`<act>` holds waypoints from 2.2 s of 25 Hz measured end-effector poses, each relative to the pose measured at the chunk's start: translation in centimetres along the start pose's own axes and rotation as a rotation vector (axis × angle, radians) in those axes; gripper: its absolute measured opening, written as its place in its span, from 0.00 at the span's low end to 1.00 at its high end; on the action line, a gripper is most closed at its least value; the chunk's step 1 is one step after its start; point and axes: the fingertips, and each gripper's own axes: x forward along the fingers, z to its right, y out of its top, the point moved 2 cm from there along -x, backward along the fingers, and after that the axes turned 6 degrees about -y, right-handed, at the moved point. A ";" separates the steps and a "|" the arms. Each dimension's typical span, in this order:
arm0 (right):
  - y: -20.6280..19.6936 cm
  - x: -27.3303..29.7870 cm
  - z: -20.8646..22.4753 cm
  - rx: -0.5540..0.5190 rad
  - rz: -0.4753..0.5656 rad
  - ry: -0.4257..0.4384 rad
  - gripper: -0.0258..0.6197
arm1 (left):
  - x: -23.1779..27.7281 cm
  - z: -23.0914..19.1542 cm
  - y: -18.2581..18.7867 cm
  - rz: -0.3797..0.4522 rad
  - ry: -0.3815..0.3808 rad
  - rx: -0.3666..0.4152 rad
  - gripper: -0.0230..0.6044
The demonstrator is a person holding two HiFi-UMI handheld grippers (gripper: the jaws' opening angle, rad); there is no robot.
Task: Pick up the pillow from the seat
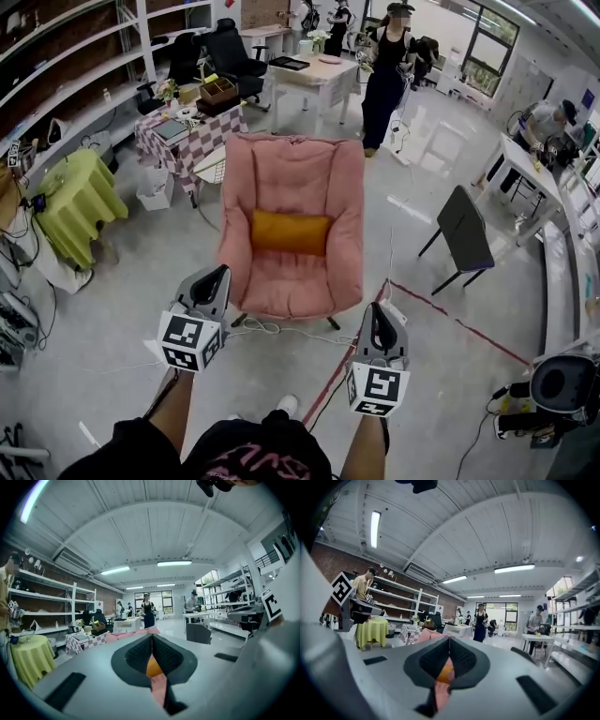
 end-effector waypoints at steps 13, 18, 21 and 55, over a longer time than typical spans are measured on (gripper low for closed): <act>-0.3 2.7 4.0 0.094 0.035 0.038 0.07 | 2.6 2.3 1.9 0.003 0.041 0.067 0.05; -0.2 2.7 4.3 0.078 0.053 0.053 0.07 | 2.3 2.7 2.0 0.010 0.058 0.083 0.05; -0.5 2.9 4.0 0.057 0.051 0.062 0.07 | 2.5 2.5 2.0 0.029 0.064 0.053 0.05; -2.7 21.8 -2.5 -0.004 -0.051 0.080 0.07 | 17.1 -10.9 -4.2 -0.084 0.033 -0.062 0.05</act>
